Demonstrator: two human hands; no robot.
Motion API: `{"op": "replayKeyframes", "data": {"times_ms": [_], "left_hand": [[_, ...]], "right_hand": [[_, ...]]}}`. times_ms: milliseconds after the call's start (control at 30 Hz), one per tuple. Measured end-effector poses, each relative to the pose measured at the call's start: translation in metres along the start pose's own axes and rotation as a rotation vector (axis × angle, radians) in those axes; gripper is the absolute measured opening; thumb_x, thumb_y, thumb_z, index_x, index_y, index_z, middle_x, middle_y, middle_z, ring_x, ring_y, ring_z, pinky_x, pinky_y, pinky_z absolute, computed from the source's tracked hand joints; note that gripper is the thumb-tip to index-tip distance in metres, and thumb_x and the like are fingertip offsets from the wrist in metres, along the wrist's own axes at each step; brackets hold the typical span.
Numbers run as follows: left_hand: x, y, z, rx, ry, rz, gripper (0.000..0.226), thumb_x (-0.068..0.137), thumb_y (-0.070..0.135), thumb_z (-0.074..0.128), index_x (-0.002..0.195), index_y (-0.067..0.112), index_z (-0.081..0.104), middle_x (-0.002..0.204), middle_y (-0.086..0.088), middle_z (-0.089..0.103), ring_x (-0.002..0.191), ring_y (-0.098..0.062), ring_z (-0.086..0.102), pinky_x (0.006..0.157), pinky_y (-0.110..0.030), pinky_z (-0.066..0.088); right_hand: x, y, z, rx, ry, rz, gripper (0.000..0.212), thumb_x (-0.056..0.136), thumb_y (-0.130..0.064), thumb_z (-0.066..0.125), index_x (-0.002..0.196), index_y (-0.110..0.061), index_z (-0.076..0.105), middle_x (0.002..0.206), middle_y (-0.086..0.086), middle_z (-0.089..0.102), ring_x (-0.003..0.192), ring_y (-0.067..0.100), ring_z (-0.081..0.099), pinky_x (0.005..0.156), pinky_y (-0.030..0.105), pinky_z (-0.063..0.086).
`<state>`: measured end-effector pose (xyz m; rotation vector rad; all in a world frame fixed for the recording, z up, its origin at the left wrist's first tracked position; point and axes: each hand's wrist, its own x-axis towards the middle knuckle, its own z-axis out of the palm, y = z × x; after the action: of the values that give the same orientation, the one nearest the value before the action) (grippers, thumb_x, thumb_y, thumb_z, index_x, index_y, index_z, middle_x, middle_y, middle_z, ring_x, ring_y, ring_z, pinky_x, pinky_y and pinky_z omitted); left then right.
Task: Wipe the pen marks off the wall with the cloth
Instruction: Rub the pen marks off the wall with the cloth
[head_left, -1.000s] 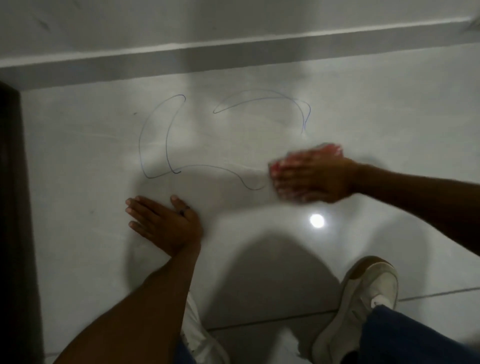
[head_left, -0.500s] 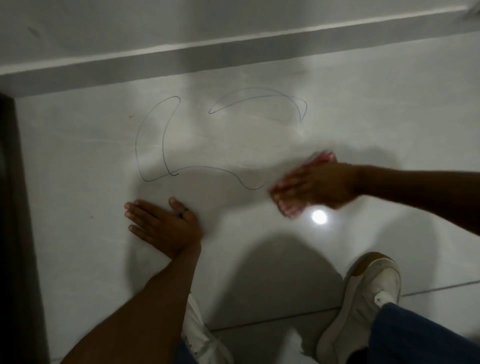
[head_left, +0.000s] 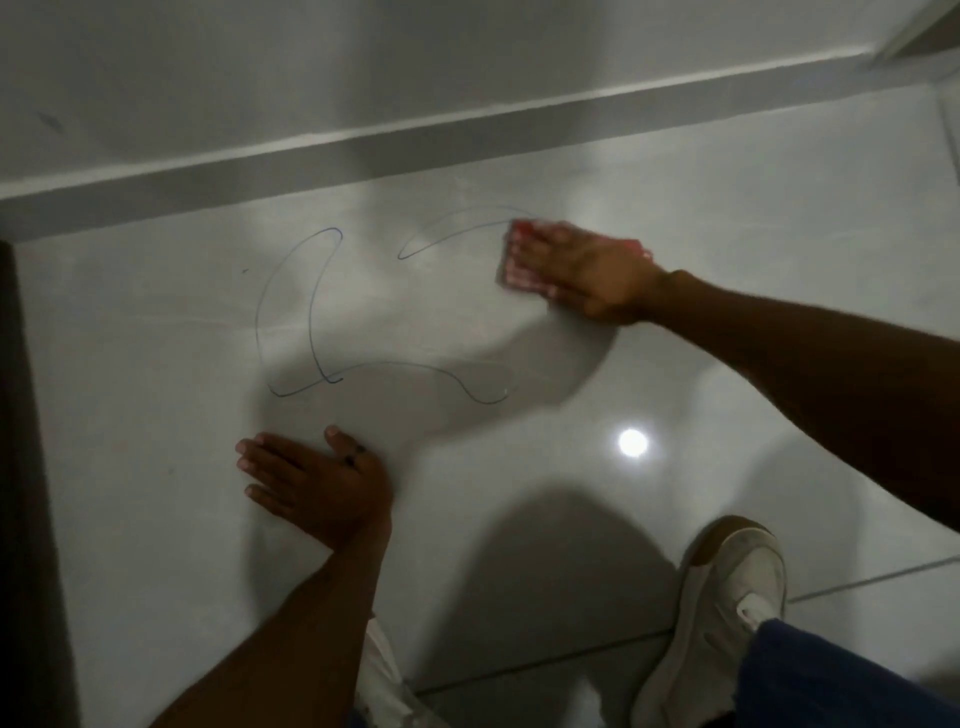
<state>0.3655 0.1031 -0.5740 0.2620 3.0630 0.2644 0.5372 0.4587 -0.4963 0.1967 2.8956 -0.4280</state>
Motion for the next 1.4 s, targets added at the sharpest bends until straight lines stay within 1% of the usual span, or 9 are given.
{"op": "replayKeyframes", "data": {"times_ms": [100, 267, 367, 500, 833, 933, 1067, 1300, 1400], "left_hand": [[0.000, -0.001, 0.001, 0.011, 0.010, -0.005, 0.077, 0.108, 0.047, 0.034, 0.164, -0.005, 0.023, 0.173, -0.027, 0.024, 0.162, -0.042, 0.023, 0.133, -0.060, 0.019], [-0.001, 0.001, 0.000, 0.017, -0.004, -0.002, 0.076, 0.109, 0.046, 0.034, 0.164, -0.006, 0.023, 0.173, -0.027, 0.024, 0.163, -0.043, 0.023, 0.133, -0.060, 0.019], [-0.001, 0.001, -0.001, 0.014, -0.006, -0.009, 0.077, 0.108, 0.046, 0.034, 0.164, -0.006, 0.023, 0.174, -0.027, 0.023, 0.163, -0.042, 0.022, 0.133, -0.060, 0.018], [-0.001, 0.002, -0.001, 0.010, -0.008, -0.003, 0.077, 0.108, 0.045, 0.034, 0.165, -0.006, 0.022, 0.174, -0.027, 0.022, 0.163, -0.042, 0.021, 0.134, -0.059, 0.018], [0.000, 0.002, -0.001, 0.032, 0.008, -0.003, 0.076, 0.109, 0.046, 0.035, 0.164, -0.006, 0.026, 0.173, -0.027, 0.027, 0.162, -0.041, 0.025, 0.133, -0.058, 0.021], [0.000, 0.001, 0.000, 0.036, 0.011, 0.007, 0.076, 0.109, 0.047, 0.033, 0.164, -0.005, 0.026, 0.173, -0.026, 0.027, 0.162, -0.041, 0.025, 0.133, -0.058, 0.021], [0.001, 0.001, -0.001, 0.023, -0.002, 0.004, 0.078, 0.108, 0.047, 0.034, 0.164, -0.005, 0.024, 0.173, -0.026, 0.025, 0.163, -0.041, 0.023, 0.133, -0.058, 0.019], [-0.001, 0.004, -0.003, 0.014, -0.002, -0.005, 0.078, 0.107, 0.044, 0.039, 0.163, -0.006, 0.025, 0.173, -0.028, 0.025, 0.163, -0.042, 0.022, 0.133, -0.060, 0.020], [0.000, 0.002, -0.003, 0.003, 0.005, 0.002, 0.078, 0.107, 0.045, 0.038, 0.163, -0.007, 0.025, 0.172, -0.029, 0.025, 0.163, -0.043, 0.023, 0.132, -0.060, 0.020]], "right_hand": [[0.017, 0.008, -0.013, 0.160, 0.211, 0.565, 0.055, 0.108, -0.031, 0.033, 0.162, -0.018, 0.034, 0.173, 0.012, 0.023, 0.163, 0.031, 0.009, 0.134, 0.050, 0.012], [0.056, -0.028, 0.010, 0.189, 0.194, 0.369, 0.059, 0.105, -0.028, 0.042, 0.163, -0.021, 0.030, 0.174, 0.003, 0.023, 0.162, 0.019, 0.004, 0.135, 0.044, 0.009], [0.077, -0.039, 0.005, 0.257, 0.383, 0.762, 0.058, 0.101, -0.024, 0.045, 0.159, -0.018, 0.039, 0.171, 0.007, 0.031, 0.162, 0.028, 0.018, 0.134, 0.044, 0.011], [0.105, -0.075, 0.013, 0.219, 0.277, 0.343, 0.060, 0.101, -0.025, 0.048, 0.160, -0.021, 0.037, 0.172, 0.004, 0.030, 0.162, 0.024, 0.018, 0.134, 0.043, 0.011], [0.141, -0.118, 0.023, 0.160, 0.361, 0.552, 0.059, 0.105, -0.032, 0.036, 0.163, -0.025, 0.027, 0.174, 0.004, 0.023, 0.164, 0.025, 0.011, 0.134, 0.044, 0.006], [0.130, -0.140, 0.038, 0.097, 0.188, 0.134, 0.062, 0.104, -0.033, 0.042, 0.163, -0.024, 0.028, 0.174, 0.005, 0.024, 0.163, 0.026, 0.014, 0.133, 0.043, 0.007], [0.094, -0.154, 0.047, 0.177, 0.294, 0.546, 0.059, 0.108, -0.035, 0.032, 0.165, -0.021, 0.025, 0.174, 0.005, 0.022, 0.164, 0.026, 0.010, 0.133, 0.048, 0.011], [-0.005, -0.191, 0.087, 0.150, 0.289, 0.513, 0.055, 0.105, -0.032, 0.044, 0.159, -0.022, 0.041, 0.168, 0.004, 0.038, 0.160, 0.029, 0.025, 0.128, 0.053, 0.026], [-0.024, -0.209, 0.099, 0.106, 0.090, 0.020, 0.067, 0.093, -0.026, 0.061, 0.158, -0.024, 0.044, 0.166, 0.004, 0.042, 0.157, 0.029, 0.034, 0.127, 0.053, 0.030]]}}
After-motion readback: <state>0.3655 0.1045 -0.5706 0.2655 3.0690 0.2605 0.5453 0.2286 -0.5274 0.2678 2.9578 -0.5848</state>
